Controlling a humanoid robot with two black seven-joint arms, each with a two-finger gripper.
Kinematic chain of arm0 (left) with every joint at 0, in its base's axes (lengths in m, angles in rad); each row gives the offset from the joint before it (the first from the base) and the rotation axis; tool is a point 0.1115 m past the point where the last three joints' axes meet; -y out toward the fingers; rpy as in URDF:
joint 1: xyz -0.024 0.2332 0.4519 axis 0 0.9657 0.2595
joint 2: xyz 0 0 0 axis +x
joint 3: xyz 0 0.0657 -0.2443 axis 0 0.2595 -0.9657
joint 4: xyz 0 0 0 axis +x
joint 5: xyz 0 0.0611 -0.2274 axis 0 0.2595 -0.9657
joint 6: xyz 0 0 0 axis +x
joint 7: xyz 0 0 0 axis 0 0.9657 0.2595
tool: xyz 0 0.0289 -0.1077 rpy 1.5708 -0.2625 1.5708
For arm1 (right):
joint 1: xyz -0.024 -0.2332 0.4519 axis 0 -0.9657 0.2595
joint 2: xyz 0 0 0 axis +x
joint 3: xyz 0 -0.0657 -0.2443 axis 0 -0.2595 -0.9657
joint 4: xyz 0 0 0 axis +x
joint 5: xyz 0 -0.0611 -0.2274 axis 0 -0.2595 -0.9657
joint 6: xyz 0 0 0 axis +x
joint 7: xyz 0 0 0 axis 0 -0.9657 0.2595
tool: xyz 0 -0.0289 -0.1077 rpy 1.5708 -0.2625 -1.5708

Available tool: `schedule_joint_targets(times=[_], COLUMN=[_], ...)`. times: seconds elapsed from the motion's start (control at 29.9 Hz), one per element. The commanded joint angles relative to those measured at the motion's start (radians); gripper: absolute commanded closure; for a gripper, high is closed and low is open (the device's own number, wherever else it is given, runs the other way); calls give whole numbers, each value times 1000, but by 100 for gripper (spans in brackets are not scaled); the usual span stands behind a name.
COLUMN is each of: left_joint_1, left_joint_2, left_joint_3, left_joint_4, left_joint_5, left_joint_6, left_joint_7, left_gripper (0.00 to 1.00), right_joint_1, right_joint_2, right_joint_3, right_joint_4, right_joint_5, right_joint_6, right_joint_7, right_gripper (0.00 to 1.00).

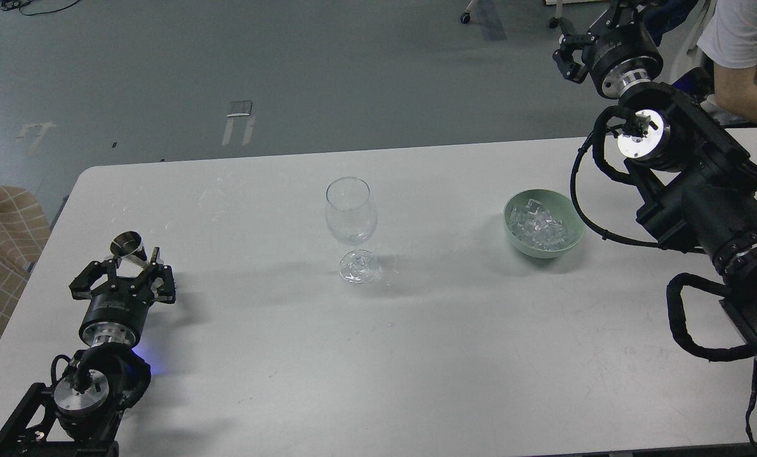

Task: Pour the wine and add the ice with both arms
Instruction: 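Close the left gripper around the metal jigger, then lift the jigger with the left gripper toward the wine glass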

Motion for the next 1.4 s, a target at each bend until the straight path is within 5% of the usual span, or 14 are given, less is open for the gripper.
schedule_joint_targets(times=[0.0, 0.43, 0.84, 1.37], left_joint_1=[-20, -49, -71, -68], left_joint_2=[-3, -19, -23, -24], left_joint_3=[-1, -18, -33, -35], left_joint_4=[18, 62, 64, 58], left_joint_5=[0, -6, -8, -8], left_joint_6=[0, -5, -6, -45], left_joint_7=[0, -3, 0, 0], left_gripper=[46, 49, 69, 69], right_joint_1=[-2, -3, -9, -11], right_joint_2=[0, 0, 0, 0], right_joint_3=[0, -3, -1, -1], right_joint_4=[-1, -1, -1, 1], right_joint_5=[0, 0, 0, 0], right_joint_6=[0, -2, -2, -3], right_joint_7=[0, 0, 0, 0], right_gripper=[0, 0, 0, 0])
